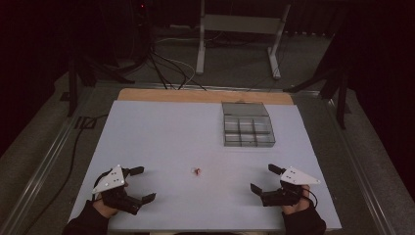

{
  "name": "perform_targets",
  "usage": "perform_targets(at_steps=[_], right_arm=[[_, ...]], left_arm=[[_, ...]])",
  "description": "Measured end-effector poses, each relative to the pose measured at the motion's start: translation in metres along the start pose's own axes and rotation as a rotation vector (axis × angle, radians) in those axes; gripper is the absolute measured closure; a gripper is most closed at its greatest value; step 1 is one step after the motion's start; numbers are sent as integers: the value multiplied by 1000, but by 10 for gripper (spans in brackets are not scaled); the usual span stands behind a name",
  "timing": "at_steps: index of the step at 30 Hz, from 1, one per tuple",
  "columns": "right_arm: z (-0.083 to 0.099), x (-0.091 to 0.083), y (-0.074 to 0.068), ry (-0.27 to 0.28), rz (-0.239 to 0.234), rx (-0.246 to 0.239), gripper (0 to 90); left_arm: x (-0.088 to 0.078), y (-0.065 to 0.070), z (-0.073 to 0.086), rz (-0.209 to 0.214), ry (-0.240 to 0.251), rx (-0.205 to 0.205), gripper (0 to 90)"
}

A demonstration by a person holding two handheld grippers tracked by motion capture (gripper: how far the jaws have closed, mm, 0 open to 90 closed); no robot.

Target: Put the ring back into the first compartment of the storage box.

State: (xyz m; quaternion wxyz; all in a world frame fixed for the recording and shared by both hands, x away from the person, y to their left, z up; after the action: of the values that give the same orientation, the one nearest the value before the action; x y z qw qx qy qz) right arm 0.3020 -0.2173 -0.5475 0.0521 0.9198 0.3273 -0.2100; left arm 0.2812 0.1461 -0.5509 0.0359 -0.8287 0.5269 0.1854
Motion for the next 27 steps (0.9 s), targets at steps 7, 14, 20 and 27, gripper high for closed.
perform_targets(at_steps=[7,14,20,27], right_arm=[[2,1,1,-19,12,9,0],[5,3,0,-57,22,6,0],[3,2,-1,-59,11,21,0],[-8,1,1,-49,10,45,0]], left_arm=[[1,2,0,7,-6,5,4],[2,2,0,15,-5,4,5],[2,2,0,22,-5,2,4],[4,3,0,24,-6,-3,4]])
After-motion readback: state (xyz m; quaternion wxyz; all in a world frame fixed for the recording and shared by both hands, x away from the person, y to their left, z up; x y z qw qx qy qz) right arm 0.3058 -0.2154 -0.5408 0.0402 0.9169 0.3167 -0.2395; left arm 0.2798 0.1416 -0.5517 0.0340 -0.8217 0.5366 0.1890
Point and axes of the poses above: each handheld gripper's, and its own axes: x roughly forward along the jaws, z roughly out of its underside, y roughly to its right, the point moved 10 cm from there along x, roughly forward along the jaws, and after that the axes turned 5 degrees about z, right-handed, at the moved point
